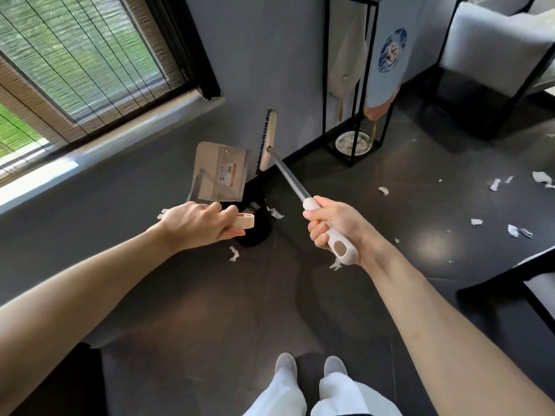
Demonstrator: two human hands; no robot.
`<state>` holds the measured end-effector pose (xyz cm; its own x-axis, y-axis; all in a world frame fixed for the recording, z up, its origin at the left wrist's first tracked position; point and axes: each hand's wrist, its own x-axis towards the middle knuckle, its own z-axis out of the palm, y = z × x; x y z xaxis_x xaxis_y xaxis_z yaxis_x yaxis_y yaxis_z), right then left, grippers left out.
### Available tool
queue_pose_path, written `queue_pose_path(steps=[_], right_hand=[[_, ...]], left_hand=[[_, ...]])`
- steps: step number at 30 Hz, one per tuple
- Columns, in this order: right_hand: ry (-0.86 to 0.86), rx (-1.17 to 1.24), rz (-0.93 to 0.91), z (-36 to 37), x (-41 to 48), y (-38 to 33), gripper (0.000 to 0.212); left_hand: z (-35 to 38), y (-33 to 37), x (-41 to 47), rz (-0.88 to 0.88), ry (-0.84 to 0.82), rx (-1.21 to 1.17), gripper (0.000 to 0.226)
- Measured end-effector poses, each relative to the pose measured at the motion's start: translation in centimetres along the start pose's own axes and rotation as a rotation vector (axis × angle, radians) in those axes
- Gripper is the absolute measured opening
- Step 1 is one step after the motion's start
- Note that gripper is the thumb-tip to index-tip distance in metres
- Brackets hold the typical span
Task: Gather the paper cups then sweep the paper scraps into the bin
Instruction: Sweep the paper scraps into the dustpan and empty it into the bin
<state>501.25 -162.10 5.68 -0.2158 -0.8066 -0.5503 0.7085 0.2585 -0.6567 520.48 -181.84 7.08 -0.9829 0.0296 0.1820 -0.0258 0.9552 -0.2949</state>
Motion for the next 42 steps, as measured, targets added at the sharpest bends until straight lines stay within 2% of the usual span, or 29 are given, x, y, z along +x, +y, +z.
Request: queue_pose_path(steps=[3,5,6,9,11,14,20,23,26,29,34,39,42], right_hand=[[0.003,-0.027,-0.013,-0.1,-0.5,0.4,0.057],[0.002,-0.035,-0.011,-0.1,-0.9,0.7,0.058],[0.005,-0.033,-0.008,-0.2,-1.1,0.7,0.058],[0.002,-0.048,0.004,-0.3,-1.8,1.0,0.053],[0.012,-0.056,0.003,-0.1,-2.2,1.4,0.049],[0.023,-0.028,-0.007,1.1,-3.4,2.0,0.043],[0.005,0.062,-0.028,5.3,-6.3,3.5,0.016],[0.044,0.082,-0.093,7.7,-8.2,6.3,0.015],[0.104,0.08,-0.157,9.8,-10.4,10.3,0.014],[0.158,0.105,-0.19,11.2,-13.0,14.3,0.014],[0.352,0.177,-0.231,11.0,-19.0,20.8,0.014],[0.498,0.304,-0.236,8.9,-25.7,27.3,0.012],[0.597,0.428,-0.252,7.2,-30.1,31.5,0.014]], left_hand=[[0.0,1.0,-0.3,-0.035,-0.007,-0.048,0.078],[-0.1,1.4,-0.1,-0.156,-0.029,-0.087,0.08],[-0.4,1.3,0.0,-0.264,-0.058,-0.11,0.077],[-1.7,0.1,-0.1,-0.565,-0.129,-0.14,0.047],[-3.8,-0.6,-0.7,-0.66,-0.083,-0.17,0.039],[-7.7,-1.6,-1.4,-0.748,-0.005,-0.223,0.043],[-13.4,-3.8,-3.1,-0.687,0.202,-0.393,0.055],[-13.6,-4.2,-5.3,-0.626,0.203,-0.451,0.081],[-12.3,-3.0,-7.4,-0.555,0.203,-0.601,0.088],[-10.5,-0.7,-9.4,-0.549,0.176,-0.75,0.08],[-7.7,6.1,-10.8,-0.538,0.047,-0.919,0.075],[-6.6,15.1,-9.9,-0.413,-0.122,-1.091,0.074],[-7.1,22.3,-9.0,-0.263,-0.195,-1.112,0.073]])
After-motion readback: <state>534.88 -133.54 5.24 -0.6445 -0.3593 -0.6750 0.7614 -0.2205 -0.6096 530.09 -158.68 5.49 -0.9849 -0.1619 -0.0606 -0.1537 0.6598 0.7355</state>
